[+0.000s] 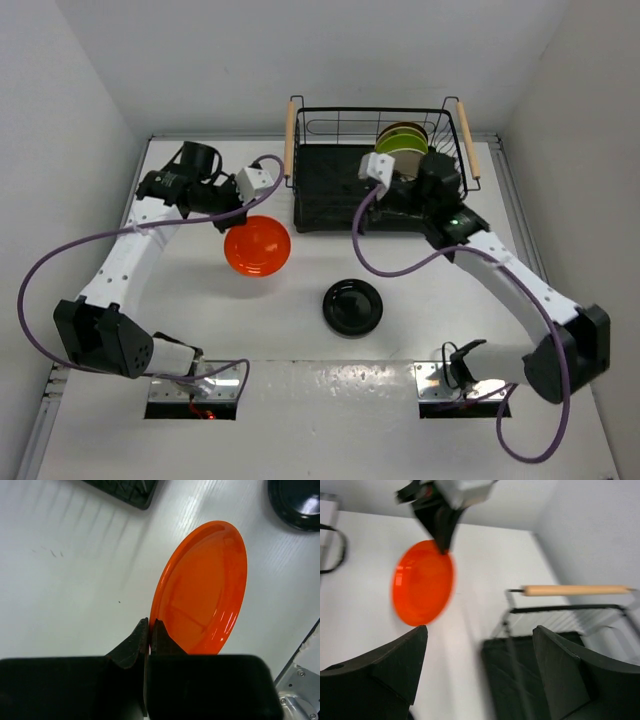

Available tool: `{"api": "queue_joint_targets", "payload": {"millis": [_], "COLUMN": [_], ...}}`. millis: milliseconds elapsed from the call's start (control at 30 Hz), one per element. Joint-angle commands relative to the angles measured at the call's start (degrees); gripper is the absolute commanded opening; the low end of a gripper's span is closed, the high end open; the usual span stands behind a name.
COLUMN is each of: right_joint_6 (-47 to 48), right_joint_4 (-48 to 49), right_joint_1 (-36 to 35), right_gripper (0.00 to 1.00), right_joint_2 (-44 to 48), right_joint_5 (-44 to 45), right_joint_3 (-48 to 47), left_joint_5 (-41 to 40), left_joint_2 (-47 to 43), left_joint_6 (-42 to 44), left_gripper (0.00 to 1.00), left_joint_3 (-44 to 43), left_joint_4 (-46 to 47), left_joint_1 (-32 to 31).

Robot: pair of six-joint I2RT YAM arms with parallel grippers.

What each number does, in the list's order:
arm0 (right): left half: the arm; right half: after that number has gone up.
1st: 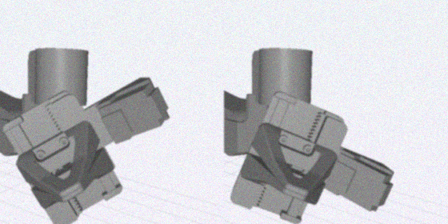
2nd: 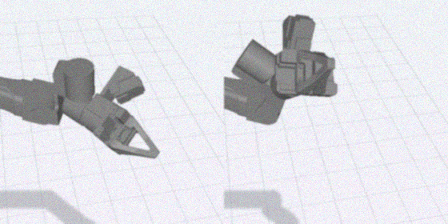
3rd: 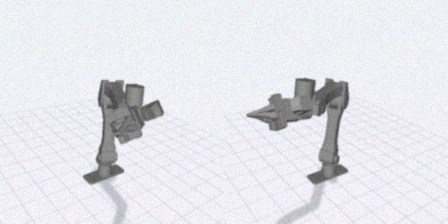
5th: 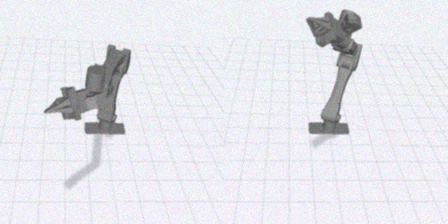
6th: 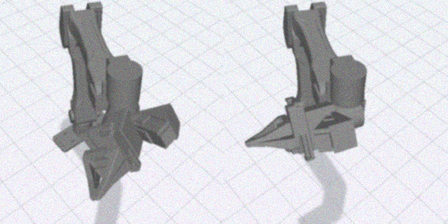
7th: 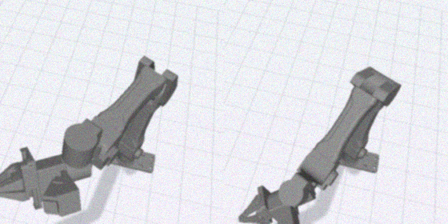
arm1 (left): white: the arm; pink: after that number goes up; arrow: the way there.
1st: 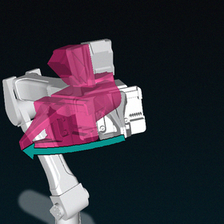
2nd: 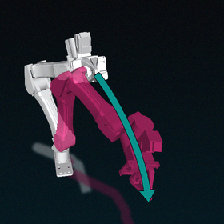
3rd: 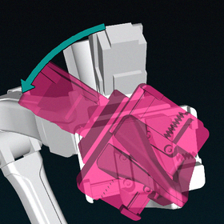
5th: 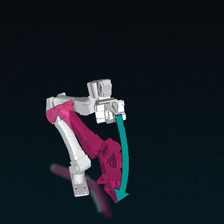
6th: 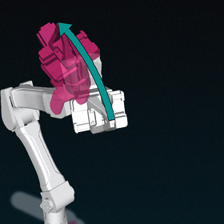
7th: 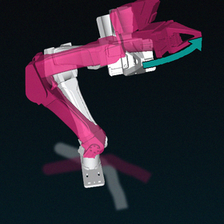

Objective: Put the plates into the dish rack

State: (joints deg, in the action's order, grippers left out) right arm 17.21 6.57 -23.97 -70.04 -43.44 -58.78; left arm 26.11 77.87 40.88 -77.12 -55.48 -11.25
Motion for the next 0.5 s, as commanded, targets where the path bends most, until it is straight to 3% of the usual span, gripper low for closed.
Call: {"api": "queue_joint_targets", "payload": {"millis": [0,133,333,367,467], "right_joint_6": [-7.89,-12.98,-20.81,-21.34,-23.1], "right_joint_4": [6.68,7.59,7.67,7.93,10.39], "right_joint_1": [-5.56,-9.69,-11.27,-11.36,-11.45], "right_gripper": [0.85,0.84,0.66,0.62,0.38], "right_joint_2": [-6.59,-16.94,-27.6,-28.13,-30.06], "right_joint_5": [-4.11,-5.33,-9.38,-9.47,-10.52], "right_joint_3": [-1.15,-10.51,-19.78,-21.1,-21.37], "left_joint_5": [2.1,2.1,1.49,1.49,0.27], "left_joint_2": [-0.79,-0.08,0.45,0.45,0.45], "left_joint_6": [-0.54,-2.04,-2.56,-2.56,-2.56], "left_gripper": [0.0,0.0,0.0,0.0,0.0], "left_joint_3": [-6.45,-13.04,-16.74,-16.74,-16.74], "left_joint_4": [-5.95,-7.09,-7.71,-7.71,-7.71], "left_joint_1": [-2.28,-3.43,-5.28,-5.8,-6.33]}}
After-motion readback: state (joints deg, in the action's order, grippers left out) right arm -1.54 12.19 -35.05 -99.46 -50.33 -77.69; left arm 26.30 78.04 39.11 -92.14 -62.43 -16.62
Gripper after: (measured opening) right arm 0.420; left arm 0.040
